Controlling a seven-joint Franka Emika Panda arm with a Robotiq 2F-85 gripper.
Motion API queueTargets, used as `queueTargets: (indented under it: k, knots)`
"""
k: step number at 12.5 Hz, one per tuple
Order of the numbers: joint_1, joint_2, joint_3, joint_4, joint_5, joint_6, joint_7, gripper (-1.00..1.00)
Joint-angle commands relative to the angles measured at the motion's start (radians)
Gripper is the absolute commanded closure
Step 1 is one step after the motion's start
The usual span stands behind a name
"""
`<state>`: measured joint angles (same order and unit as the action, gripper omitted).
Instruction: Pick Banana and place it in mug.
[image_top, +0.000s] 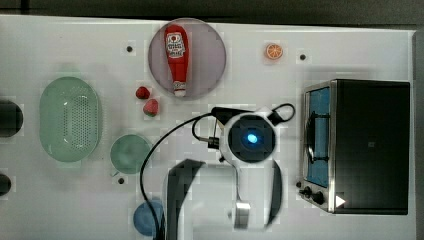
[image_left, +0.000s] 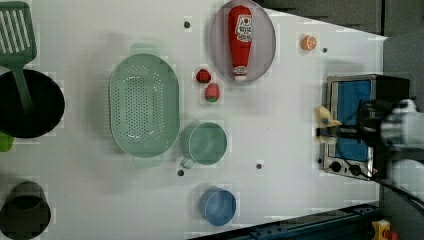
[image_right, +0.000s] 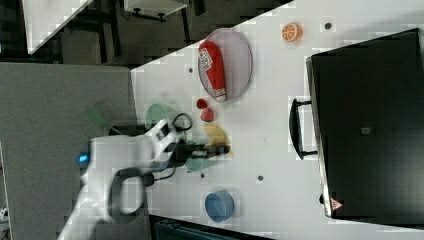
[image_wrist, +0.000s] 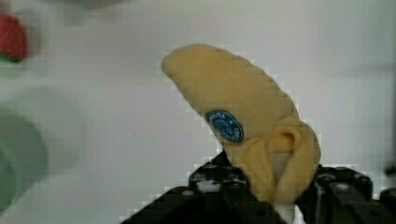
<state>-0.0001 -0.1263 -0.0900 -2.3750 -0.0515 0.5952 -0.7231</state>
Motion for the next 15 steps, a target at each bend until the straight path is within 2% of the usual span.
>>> queueTargets:
  k: [1,4,6,11,15]
  knots:
    - [-0.013,-0.103,0.003,0.120,0.028,-0.120,-0.022,0.38]
    - [-0.003,-0.148,0.020,0.242,0.028,-0.339,0.020,0.38]
    - [0.017,-0.140,0.070,0.294,0.031,-0.443,0.123,0.38]
    - [0.053,-0.096,0.270,0.298,0.112,-0.447,0.456,0.38]
    - [0.057,0.008,0.428,0.291,0.125,-0.325,0.690,0.38]
